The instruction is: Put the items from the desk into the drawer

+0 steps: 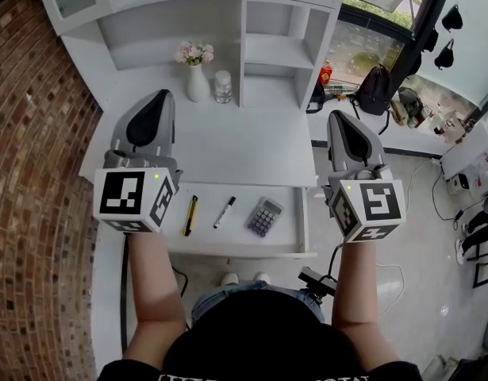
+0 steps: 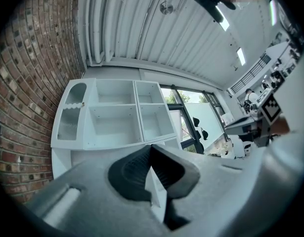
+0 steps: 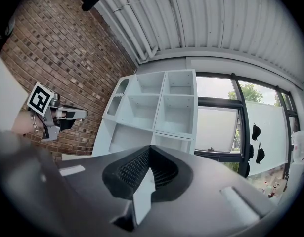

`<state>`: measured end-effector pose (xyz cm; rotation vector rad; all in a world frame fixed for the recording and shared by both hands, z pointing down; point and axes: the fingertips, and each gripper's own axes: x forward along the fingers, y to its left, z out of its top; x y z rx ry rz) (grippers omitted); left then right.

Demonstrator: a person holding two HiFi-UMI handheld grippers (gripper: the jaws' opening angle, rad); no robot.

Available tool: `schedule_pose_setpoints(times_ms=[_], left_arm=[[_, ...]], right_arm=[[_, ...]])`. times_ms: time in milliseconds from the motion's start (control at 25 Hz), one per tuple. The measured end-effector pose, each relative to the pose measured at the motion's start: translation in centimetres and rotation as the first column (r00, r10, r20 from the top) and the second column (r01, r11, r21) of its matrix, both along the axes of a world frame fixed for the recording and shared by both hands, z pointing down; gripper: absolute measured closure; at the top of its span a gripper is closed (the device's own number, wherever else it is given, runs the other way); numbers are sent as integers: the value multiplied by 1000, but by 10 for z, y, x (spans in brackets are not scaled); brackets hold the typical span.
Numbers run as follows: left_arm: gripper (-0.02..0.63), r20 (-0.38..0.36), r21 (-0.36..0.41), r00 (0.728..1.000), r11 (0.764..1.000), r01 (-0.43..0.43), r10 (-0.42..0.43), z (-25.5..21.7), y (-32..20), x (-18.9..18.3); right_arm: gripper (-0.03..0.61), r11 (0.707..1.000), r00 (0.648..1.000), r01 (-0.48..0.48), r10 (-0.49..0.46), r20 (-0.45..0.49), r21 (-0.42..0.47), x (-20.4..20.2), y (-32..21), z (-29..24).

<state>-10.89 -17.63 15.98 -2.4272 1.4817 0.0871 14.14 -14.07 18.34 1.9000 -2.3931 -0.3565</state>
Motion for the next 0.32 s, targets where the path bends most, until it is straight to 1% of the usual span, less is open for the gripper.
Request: schedule_pose_setpoints(times_ms=[320], left_arm=[[615,17,-3,1000,1000,-1,1,2,1,4]], right_arm=[[574,1000,1000,1,-1,5,1,2,-1,-1]])
